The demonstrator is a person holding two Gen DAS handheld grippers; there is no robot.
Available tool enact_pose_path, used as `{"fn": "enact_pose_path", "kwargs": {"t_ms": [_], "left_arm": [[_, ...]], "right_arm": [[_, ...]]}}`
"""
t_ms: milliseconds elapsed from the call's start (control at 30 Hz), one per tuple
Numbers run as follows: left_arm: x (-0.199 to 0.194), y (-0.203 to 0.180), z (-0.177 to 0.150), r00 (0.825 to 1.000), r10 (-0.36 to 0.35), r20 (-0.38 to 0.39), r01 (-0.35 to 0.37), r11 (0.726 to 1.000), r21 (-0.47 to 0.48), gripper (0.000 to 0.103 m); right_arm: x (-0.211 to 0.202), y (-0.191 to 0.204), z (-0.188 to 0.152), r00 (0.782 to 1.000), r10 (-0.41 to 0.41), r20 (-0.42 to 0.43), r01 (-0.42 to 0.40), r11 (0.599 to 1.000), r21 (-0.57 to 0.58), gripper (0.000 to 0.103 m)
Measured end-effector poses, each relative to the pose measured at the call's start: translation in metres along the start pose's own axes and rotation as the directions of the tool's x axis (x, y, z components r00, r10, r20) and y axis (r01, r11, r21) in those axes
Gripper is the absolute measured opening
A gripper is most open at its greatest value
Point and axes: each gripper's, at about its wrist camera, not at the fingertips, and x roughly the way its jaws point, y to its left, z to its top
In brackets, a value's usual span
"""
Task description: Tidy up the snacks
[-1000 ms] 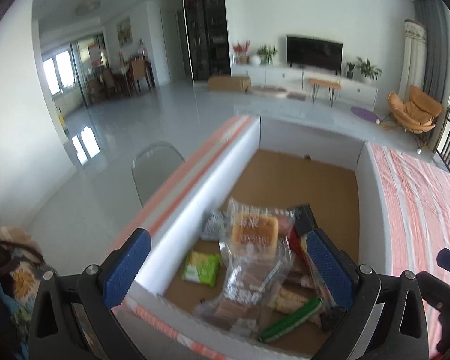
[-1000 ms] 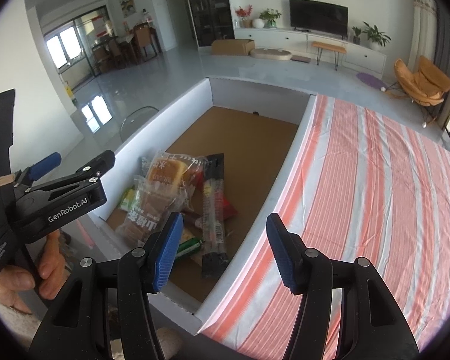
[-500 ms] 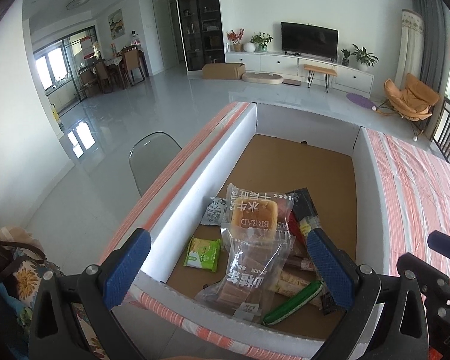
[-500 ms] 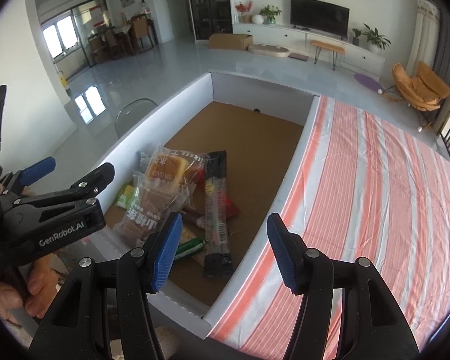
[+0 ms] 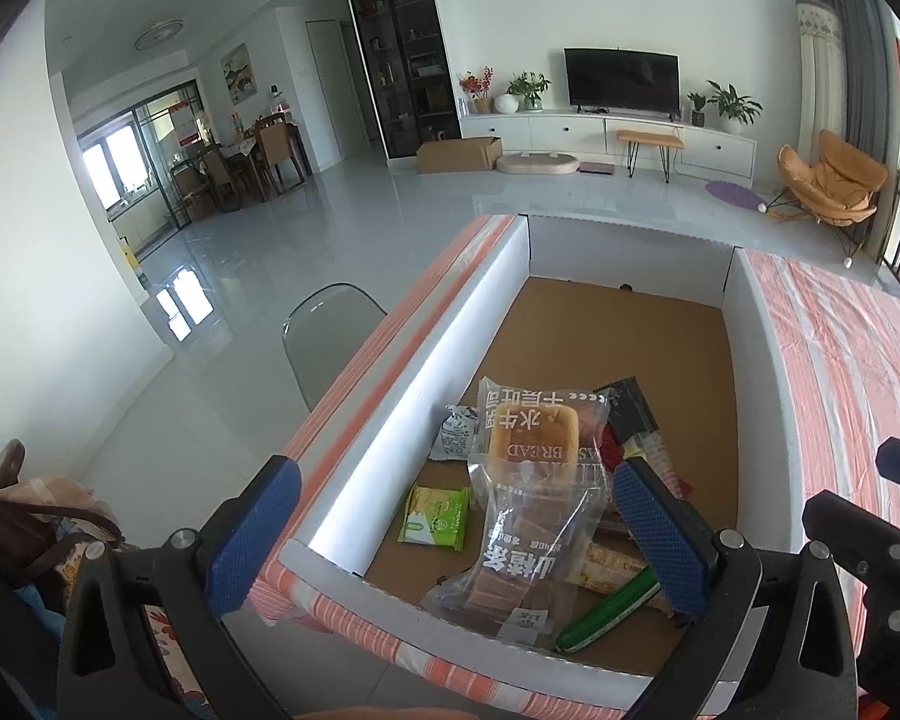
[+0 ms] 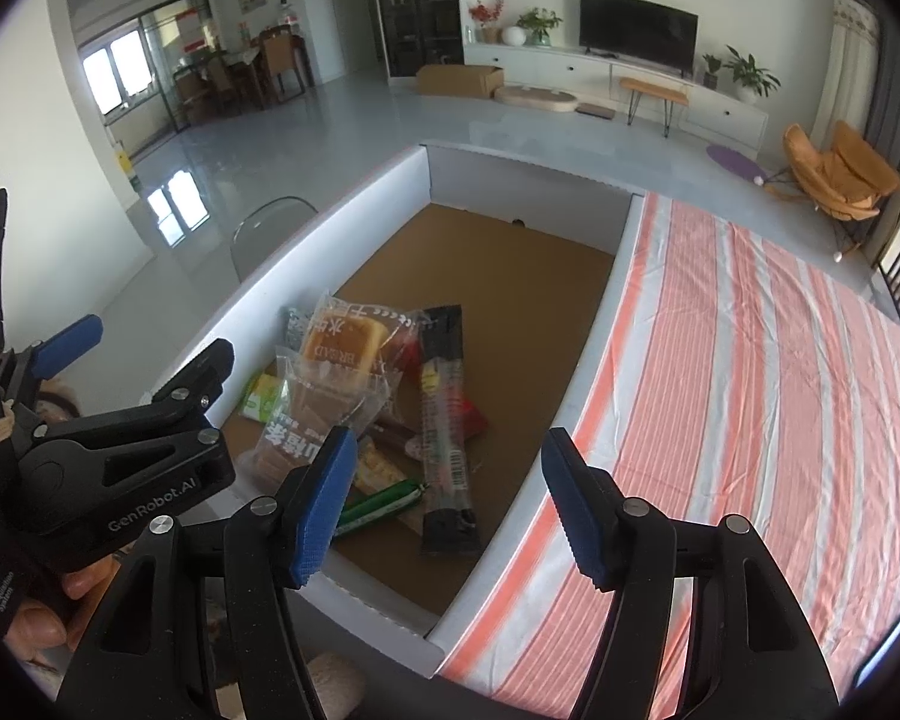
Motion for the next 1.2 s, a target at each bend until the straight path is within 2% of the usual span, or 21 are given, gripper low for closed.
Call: {"fn": "enact_pose_path", "kwargs": {"t_ms": [433,533,1000,1200], "left_arm": [[0.002,-0.002,-0.003,1.0,0.01,0.013,-0.01,1.0,0.021,0.103],[0.003,-0.001,-0.002,1.0,0.009,0.007,-0.009,1.0,0.017,0.103],[0.006,0.004,-0.003,1.0,0.013,0.002,-0.013,1.0,0.009,0.103],[0.006,0.004,-0.003,1.0,0.014,0.007,-0.014,1.0,0.015,0.103]], "right_arm": [[0.001,0.004,0.002,1.0,-0.004,0.002,0.004,1.0,0.009,0.068],[0.001,0.005,0.004,1.0,-0.006,0.003,0.006,1.0,0.009,0.073],[0.004,0.013,0.007,1.0,-0.013,0.003,0.013,1.0,-0.005,0.074],[0.005,0.014,0.006,1.0,-0.006,0.01,0.006,1.0,-0.004,0.078]]}}
